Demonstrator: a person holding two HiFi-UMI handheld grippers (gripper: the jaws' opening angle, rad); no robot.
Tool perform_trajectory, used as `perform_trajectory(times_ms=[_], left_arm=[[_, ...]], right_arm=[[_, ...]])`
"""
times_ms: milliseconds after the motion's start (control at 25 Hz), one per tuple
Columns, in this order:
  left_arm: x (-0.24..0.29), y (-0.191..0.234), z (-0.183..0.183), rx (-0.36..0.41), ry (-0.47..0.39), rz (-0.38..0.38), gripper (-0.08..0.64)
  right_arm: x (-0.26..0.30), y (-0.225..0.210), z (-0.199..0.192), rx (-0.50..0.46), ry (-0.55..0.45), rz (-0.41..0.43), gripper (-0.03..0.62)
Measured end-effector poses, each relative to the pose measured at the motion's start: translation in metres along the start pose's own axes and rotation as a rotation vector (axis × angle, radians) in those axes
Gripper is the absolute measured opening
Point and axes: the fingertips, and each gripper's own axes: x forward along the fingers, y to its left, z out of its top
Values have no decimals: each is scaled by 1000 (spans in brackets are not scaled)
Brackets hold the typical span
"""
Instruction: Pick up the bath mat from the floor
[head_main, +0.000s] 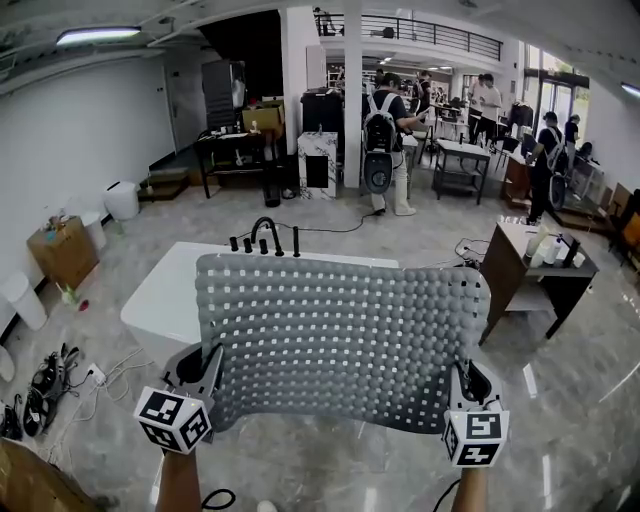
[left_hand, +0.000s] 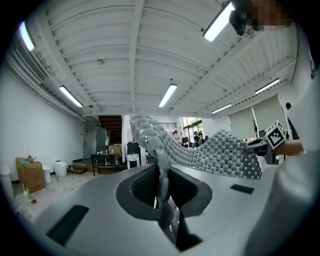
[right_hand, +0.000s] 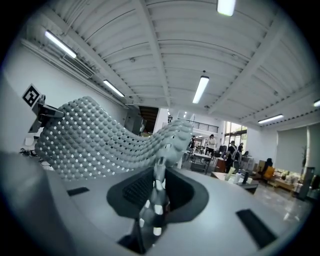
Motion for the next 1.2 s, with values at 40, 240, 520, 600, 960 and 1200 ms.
perform_trajectory(times_ms=[40,240,520,600,960,1200], left_arm=[[-2,2,0,4,-4,-3,41],[-12,17,2,9,-18,-11,41],[-20,38,3,10,-33,-14,40],[-21,42,3,6,-34,-18,40],[-22,47,-5,2,-28,-26,40],[-19,47,-19,-7,-5,-32,41]], right_arm=[[-3,3,1,-2,-2,-5,84],[-10,20,3,6,-5,-22,84],[-15,44,14,-5,-10,-27,84],[-14,47,18,-10,-10,-30,84],[-15,52,14,-17,0,-36,84],[-11,56,3,-17,22,-31,84]])
